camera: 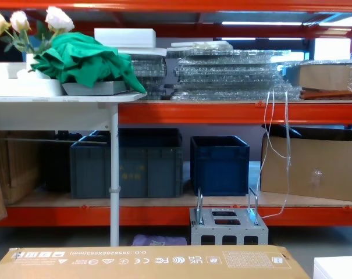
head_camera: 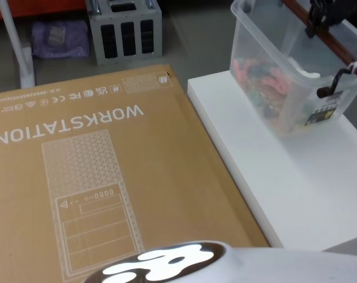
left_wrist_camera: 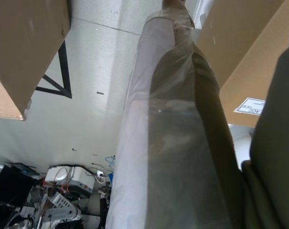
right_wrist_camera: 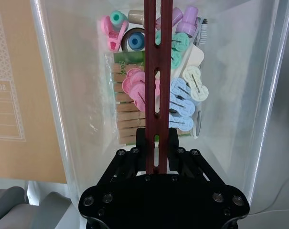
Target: Use one hand to grasp the basket and place it at the designated location.
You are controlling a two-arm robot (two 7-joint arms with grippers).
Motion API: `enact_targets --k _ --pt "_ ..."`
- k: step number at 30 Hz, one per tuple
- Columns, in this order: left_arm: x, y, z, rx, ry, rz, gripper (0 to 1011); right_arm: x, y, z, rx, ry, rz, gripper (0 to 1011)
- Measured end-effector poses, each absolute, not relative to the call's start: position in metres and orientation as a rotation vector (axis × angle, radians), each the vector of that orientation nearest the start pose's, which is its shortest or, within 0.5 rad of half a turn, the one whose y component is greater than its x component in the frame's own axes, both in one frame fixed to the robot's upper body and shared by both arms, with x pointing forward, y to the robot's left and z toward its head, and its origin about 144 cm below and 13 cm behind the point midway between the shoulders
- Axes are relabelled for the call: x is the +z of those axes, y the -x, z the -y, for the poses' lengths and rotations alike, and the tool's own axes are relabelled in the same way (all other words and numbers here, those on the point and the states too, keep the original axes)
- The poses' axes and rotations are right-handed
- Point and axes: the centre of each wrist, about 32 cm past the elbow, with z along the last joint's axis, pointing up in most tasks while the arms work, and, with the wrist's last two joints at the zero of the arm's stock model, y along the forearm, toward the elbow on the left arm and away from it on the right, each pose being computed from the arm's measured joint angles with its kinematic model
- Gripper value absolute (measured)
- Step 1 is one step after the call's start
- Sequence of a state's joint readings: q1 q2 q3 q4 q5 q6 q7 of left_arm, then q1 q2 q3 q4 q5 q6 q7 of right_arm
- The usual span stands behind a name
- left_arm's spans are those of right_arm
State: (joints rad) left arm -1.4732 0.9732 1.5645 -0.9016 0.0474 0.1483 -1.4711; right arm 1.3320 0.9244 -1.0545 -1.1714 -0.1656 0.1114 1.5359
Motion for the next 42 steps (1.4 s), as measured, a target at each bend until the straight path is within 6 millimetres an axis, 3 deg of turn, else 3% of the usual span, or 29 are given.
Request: enact_targets --k 8,21,37,42 --pt "1.396 -0.617 -0.495 0.177 -1.629 -0.163 0 1.492 -0.611 0.399 -0.141 1.432 0.316 234" --pt "1.396 -0.617 -0.495 0.177 -1.629 -0.163 0 1.501 -0.612 0.386 -0.115 1.431 0.379 234" --pt "1.396 -0.617 -0.495 0.177 -1.629 -0.163 0 1.506 -0.614 0.355 -0.03 1.428 0.475 234" --pt "1.396 -0.617 -0.495 0.177 -1.629 -0.163 0 1.503 -0.61 0.329 0.073 1.403 0.541 234"
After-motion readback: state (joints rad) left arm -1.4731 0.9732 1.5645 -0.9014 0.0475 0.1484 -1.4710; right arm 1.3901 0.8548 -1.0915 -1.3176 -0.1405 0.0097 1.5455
